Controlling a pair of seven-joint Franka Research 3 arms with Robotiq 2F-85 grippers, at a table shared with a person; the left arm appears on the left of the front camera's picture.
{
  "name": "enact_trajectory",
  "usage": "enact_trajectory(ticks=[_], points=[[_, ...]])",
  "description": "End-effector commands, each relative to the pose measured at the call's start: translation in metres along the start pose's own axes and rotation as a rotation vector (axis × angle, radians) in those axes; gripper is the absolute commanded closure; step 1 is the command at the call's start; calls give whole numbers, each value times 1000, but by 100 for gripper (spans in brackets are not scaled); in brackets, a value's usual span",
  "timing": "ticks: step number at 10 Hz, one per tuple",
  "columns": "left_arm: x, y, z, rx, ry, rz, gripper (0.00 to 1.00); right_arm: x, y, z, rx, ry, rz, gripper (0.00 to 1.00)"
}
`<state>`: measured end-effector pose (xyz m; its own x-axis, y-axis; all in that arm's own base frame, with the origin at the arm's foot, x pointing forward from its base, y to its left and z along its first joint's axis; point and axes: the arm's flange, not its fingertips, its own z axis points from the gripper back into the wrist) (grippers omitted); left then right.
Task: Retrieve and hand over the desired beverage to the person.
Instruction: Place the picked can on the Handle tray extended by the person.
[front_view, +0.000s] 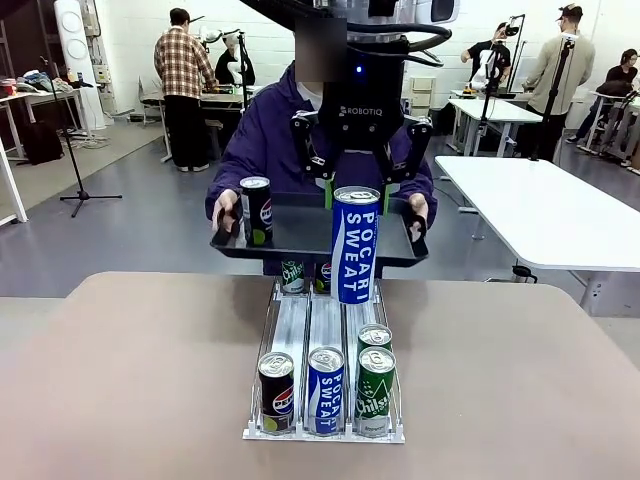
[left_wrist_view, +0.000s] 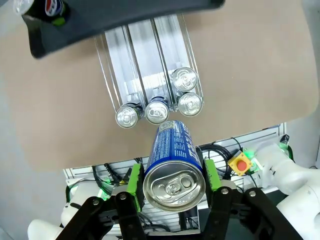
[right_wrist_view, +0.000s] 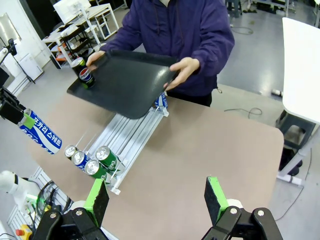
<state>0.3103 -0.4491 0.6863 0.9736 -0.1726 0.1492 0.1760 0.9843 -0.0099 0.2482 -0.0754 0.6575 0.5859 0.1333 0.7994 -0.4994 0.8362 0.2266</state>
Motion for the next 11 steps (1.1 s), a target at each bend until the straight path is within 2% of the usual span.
enact_trajectory(ticks=[1, 11], points=[[-4, 3, 6, 3, -10, 4, 100, 0, 0, -2, 22, -5, 3, 0], [-4, 3, 6, 3, -10, 4, 100, 0, 0, -2, 22, -5, 3, 0]])
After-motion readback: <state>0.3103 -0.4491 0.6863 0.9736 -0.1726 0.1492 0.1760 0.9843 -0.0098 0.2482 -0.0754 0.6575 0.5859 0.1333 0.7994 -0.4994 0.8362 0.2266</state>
